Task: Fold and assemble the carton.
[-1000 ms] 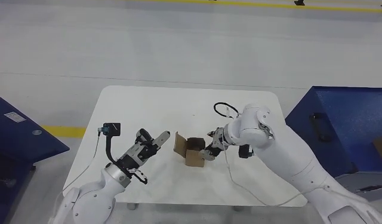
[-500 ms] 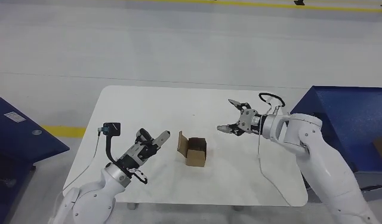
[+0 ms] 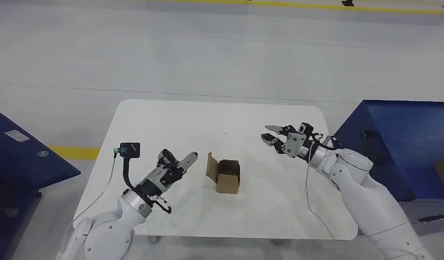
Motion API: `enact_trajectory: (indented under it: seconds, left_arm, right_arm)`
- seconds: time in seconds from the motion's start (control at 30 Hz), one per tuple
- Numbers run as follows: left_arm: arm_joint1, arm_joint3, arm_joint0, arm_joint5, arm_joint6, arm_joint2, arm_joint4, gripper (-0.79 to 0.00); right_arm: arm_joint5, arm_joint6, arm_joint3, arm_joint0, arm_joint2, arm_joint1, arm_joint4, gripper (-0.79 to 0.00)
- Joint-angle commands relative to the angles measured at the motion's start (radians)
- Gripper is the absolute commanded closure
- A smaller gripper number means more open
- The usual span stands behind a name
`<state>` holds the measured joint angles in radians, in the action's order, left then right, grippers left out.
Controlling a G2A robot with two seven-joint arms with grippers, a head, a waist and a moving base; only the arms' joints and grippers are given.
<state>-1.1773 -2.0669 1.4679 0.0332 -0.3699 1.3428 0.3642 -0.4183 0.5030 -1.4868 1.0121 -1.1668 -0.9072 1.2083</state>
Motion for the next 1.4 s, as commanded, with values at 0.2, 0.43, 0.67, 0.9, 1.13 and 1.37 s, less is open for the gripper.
enact_trajectory:
  seconds: [0.2,0.43,0.67,0.9,1.13,1.37]
  left_arm:
    - [-0.017,0.103,0.088,0.01,0.283,-0.22,0.415,-0.785]
    - [-0.061,0.328,-0.01,-0.114,0.457,-0.357,0.467,-0.785]
    - [-0.106,0.465,-0.119,-0.149,0.504,-0.439,0.391,-0.302]
    - [-0.129,0.522,-0.158,-0.174,0.522,-0.445,0.342,0.0]
    - [-0.135,0.506,-0.153,-0.158,0.485,-0.427,0.316,0.0]
    - [-0.118,0.478,-0.22,0.012,0.211,-0.342,0.241,0.0]
  right_arm:
    - [0.0,0.001,0.0,0.0,0.0,0.0,0.0,-0.785]
    - [0.0,0.001,0.0,0.0,0.0,0.0,0.0,-0.785]
    - [0.0,0.001,0.0,0.0,0.0,0.0,0.0,-0.785]
    - [0.0,0.001,0.0,0.0,0.0,0.0,0.0,-0.785]
    - [0.0,0.001,0.0,0.0,0.0,0.0,0.0,-0.785]
    - [0.0,0.001,0.0,0.0,0.0,0.0,0.0,-0.785]
